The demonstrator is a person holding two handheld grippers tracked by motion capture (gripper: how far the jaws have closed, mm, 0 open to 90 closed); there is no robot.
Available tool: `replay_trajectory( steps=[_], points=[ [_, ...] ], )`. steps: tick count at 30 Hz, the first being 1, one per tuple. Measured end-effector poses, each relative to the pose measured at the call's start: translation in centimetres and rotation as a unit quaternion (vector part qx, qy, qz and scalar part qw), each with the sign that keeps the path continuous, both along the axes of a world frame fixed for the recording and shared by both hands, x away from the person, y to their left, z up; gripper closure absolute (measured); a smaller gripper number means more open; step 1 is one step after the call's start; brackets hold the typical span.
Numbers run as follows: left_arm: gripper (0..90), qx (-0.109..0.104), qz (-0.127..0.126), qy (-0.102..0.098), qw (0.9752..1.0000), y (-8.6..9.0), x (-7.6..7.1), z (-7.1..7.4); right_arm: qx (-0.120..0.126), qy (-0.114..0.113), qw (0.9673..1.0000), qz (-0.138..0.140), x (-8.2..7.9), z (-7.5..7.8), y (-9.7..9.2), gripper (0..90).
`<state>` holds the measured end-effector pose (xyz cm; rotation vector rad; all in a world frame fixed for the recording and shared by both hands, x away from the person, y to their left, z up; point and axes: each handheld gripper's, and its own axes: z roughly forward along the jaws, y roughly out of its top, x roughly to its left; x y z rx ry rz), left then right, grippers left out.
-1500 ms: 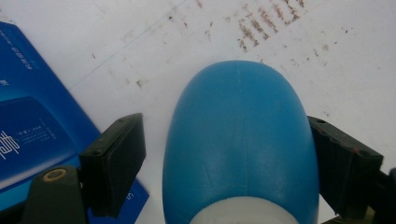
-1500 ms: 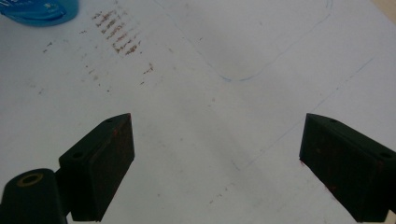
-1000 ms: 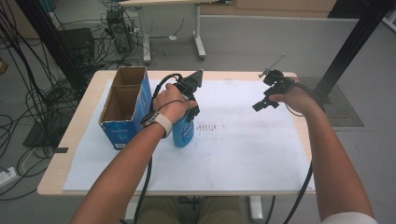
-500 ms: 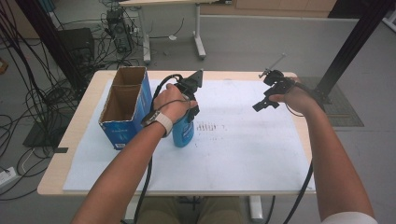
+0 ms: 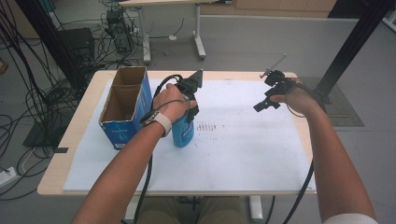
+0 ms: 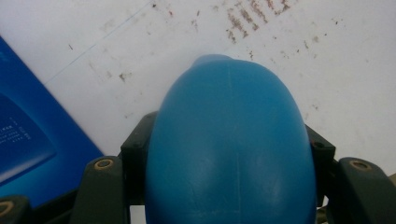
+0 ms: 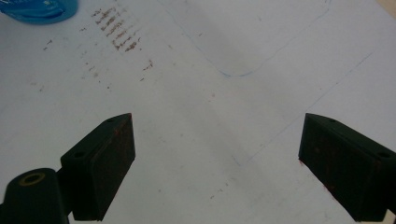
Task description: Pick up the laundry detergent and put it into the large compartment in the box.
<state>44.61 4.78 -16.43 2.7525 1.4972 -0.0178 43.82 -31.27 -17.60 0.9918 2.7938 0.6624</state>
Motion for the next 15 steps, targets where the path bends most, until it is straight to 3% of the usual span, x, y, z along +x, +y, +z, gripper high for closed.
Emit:
replay_trajectory(
  steps=[15],
  points=[
    [38.9,-0.001,-0.005,-0.005,1.0000,0.03,-0.20,-0.03,0.001,0.001,1.0000,-0.003,-0.14,0.07,0.00,10.8]
  ],
)
